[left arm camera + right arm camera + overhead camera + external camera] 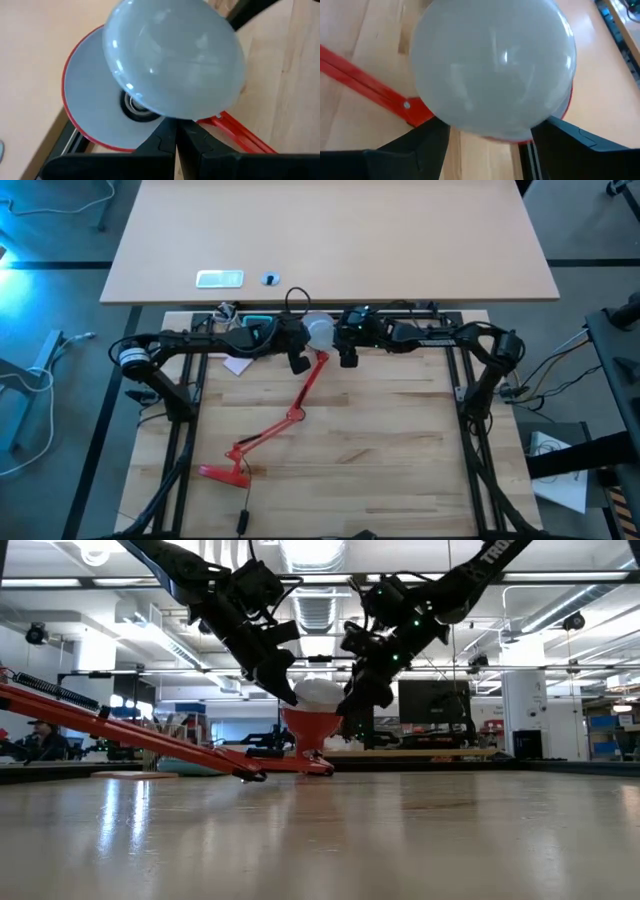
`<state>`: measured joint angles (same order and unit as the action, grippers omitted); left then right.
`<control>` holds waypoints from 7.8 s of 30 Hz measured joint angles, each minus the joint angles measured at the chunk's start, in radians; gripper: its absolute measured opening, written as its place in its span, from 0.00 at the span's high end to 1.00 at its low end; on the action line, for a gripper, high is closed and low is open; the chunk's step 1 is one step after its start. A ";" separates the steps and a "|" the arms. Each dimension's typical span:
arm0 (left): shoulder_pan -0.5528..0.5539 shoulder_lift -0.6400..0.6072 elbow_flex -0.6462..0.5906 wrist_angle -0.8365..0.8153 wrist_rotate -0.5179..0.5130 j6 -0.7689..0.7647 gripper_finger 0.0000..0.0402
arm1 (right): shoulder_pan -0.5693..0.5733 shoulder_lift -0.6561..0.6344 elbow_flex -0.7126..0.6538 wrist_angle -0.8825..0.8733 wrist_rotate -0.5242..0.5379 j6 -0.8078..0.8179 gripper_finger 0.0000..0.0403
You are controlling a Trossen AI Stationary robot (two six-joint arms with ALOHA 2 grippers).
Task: Screw lightbulb
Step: Remove the light bulb from the red lamp, then adjust the red lamp
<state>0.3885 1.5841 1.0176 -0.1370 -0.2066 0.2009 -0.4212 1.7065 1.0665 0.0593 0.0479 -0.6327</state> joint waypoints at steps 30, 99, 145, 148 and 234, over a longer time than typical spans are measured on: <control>-0.074 -0.076 0.003 0.077 0.019 0.113 1.00 | 0.079 -0.128 0.019 -0.048 -0.163 0.109 0.29; -0.179 -0.516 -0.589 0.701 0.093 -0.089 1.00 | 0.103 -0.703 -0.432 -0.633 0.284 1.429 0.59; -0.184 -0.760 -0.620 0.491 0.038 -0.113 1.00 | -0.238 -0.583 -0.582 -0.392 0.450 1.304 0.22; -0.184 -0.794 -0.620 0.414 0.038 -0.114 1.00 | -0.134 -0.702 -0.590 -0.400 0.501 1.273 0.19; -0.032 0.234 -0.245 0.473 0.491 -0.871 0.89 | 0.240 -0.742 -0.590 -0.460 0.454 1.223 0.29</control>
<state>0.3569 1.8180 0.7729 0.3363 0.2844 -0.6703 -0.1810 0.9649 0.4769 -0.4006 0.5016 0.5907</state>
